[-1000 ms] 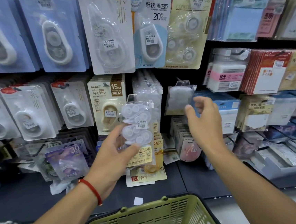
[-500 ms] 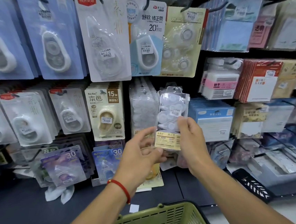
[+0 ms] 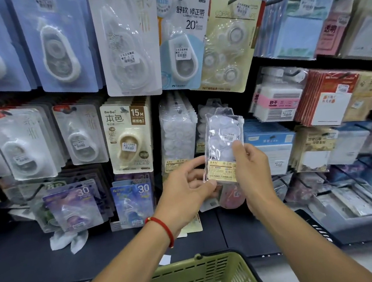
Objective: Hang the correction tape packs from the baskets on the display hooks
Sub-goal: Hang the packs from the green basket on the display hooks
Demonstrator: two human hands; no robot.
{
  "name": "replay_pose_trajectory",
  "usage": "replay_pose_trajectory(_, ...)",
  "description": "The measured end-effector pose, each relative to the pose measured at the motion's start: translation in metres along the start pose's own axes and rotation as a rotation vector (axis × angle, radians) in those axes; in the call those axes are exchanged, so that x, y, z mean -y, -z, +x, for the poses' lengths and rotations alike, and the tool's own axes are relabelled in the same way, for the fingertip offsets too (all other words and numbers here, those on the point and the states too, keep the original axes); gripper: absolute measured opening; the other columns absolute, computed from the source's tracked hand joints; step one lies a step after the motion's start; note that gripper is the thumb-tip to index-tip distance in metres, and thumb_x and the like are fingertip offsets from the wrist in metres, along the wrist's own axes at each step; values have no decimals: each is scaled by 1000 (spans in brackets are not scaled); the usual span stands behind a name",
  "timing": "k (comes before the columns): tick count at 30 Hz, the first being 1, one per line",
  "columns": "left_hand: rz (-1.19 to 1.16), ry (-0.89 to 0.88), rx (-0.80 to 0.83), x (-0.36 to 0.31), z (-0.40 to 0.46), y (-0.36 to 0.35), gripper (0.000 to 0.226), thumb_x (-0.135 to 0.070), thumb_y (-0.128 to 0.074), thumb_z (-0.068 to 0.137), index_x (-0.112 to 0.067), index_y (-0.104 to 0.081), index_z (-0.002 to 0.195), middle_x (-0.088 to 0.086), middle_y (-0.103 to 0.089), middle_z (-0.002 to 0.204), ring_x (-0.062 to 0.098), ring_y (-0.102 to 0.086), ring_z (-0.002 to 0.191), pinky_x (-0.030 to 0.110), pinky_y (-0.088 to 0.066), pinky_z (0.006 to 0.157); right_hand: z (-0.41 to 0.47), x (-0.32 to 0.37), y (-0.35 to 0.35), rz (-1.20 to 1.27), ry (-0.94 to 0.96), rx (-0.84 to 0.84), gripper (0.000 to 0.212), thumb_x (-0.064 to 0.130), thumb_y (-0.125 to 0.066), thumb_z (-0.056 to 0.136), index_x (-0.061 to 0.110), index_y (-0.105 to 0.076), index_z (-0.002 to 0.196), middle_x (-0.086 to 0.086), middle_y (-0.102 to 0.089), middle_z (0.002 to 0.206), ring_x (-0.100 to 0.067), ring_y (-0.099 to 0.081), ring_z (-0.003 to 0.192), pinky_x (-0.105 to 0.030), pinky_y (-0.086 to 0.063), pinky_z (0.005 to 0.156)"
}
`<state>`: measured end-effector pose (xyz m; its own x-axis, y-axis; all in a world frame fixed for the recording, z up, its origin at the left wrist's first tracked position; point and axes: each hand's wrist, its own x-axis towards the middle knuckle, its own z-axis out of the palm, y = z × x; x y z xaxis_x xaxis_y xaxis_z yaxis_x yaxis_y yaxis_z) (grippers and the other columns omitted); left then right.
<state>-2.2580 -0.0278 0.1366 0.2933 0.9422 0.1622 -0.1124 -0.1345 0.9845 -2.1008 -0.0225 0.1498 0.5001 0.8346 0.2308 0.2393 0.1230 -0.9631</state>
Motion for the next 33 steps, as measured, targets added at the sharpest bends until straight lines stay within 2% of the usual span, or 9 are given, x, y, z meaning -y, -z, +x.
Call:
replay_pose_trajectory(2,276,-39,-54,2,3,7,52,1,-71,93,-26,-63,137,-4,-75,114,17,-74,99,36,-61,96,2,-6,2,-199,6,12,35,46,-49,106,15,-62,119,1,-71,105,-17,-67,90,-37,-50,77)
replay_pose_trajectory(4,648,-160,-130,4,6,18,58,-5,-69,92,-25,-58,146,-4,-65,137,12,-62,123,23,-43,114,0,-14,5,-442,94,-2,47,34,-52,106,15,-45,148,-5,-58,140,-21,-60,119,-40,-50,96)
replay_pose_trajectory(7,995,-309,-112,2,11,32,66,-9,-66,94,-23,-47,156,-3,-30,169,14,-22,156,19,-16,121,0,-21,6,-685,495,5,51,14,-57,101,12,-44,151,-8,-46,151,-26,-46,137,-45,-42,114)
replay_pose_trajectory(11,1259,-368,-24,1,19,46,77,-10,-64,91,-21,-35,161,1,-1,175,19,0,162,37,-22,129,21,-28,-13,-857,661,235,59,11,-57,100,12,-43,158,-9,-27,171,-28,-27,157,-46,-34,122)
replay_pose_trajectory(16,1364,-395,20,6,23,64,78,-6,-58,90,-19,-31,162,1,11,176,20,7,163,42,-24,129,69,-34,-46,-1004,562,260,71,10,-56,98,9,-29,164,-12,-8,176,-31,-14,161,-50,-34,122)
replay_pose_trajectory(24,1341,-397,79,9,20,74,73,-3,-59,92,-19,-37,160,0,9,177,15,10,163,33,-36,119,113,-42,-63,-1031,391,362,81,6,-61,93,14,-25,165,-16,-9,175,-35,-19,159,-51,-40,118)
replay_pose_trajectory(26,1336,-395,87,11,16,75,71,0,-58,90,-17,-42,157,3,-1,177,19,-1,163,36,-42,114,108,-43,-64,-983,390,356,80,5,-59,93,16,-27,165,-14,-11,174,-36,-29,155,-47,-44,114)
replay_pose_trajectory(29,1316,-372,127,20,2,83,57,-3,-60,89,-14,-54,145,7,-38,162,29,-38,147,47,-53,99,85,-52,-52,-874,475,306,66,4,-56,93,12,-42,157,-14,-34,164,-35,-47,140,-46,-49,106)
replay_pose_trajectory(33,1442,-203,267,54,-29,103,41,-13,-58,93,-17,-62,134,6,-60,129,34,-57,119,51,-51,92,24,-92,-9,-804,532,299,30,16,-53,93,17,-65,121,-5,-63,120,-30,-65,101,-44,-54,86)
